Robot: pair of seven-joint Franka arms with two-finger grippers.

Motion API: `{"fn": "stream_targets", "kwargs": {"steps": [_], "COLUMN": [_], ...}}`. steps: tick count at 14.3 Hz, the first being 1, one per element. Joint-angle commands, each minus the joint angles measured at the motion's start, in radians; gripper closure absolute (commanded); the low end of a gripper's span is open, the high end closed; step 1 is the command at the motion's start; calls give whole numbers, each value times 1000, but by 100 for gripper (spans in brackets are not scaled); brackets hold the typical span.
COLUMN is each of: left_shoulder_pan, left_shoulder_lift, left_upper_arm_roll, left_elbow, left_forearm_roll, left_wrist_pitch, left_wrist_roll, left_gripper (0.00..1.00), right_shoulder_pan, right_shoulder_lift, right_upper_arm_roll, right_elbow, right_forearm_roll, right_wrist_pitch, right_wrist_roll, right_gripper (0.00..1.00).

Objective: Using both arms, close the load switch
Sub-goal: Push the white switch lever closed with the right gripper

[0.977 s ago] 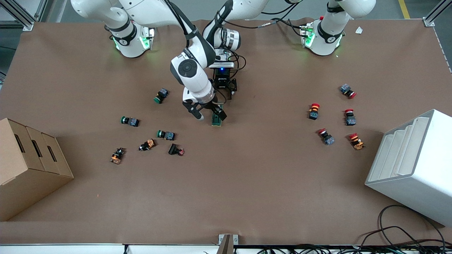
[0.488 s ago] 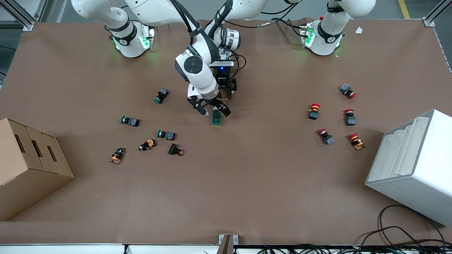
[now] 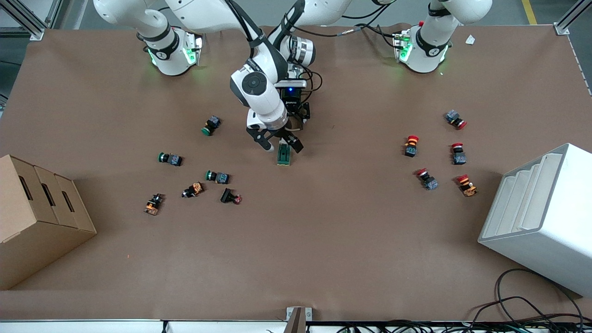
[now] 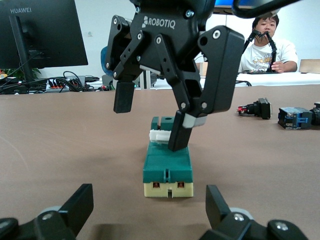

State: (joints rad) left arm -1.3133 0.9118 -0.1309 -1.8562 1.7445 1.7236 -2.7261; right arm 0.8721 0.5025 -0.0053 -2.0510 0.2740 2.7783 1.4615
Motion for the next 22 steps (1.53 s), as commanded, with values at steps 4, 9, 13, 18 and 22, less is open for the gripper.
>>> {"fn": "stream_targets", "kwargs": {"steps": [4, 9, 13, 18, 22], "left_shoulder_pan": [-4, -4, -3, 8, 9], "left_shoulder_lift": [107, 101, 87, 53, 6], "left_upper_arm_roll": [11, 11, 8, -9, -9], "left_elbow": [54, 52, 52, 52, 60], "left_forearm_roll": [41, 40, 36, -9, -111], "left_wrist_pitch": [-19, -18, -16, 4, 54], "left_wrist_roll": [-104, -98, -89, -18, 69], "left_gripper": [1, 1, 2, 2, 2], "right_shoulder_pan": [-47, -64, -65, -104, -110], "right_shoulder_lift": [-9, 22, 89, 129, 131], "right_upper_arm_roll": [-7, -7, -9, -10, -15], "right_elbow": [55, 107, 167, 215, 216], "right_forearm_roll": [13, 8, 8, 5, 2], "right_wrist_pitch": [1, 1, 1, 1, -3], "right_wrist_roll": [-17, -26, -26, -67, -93], "right_gripper": [0, 0, 0, 0, 0]}}
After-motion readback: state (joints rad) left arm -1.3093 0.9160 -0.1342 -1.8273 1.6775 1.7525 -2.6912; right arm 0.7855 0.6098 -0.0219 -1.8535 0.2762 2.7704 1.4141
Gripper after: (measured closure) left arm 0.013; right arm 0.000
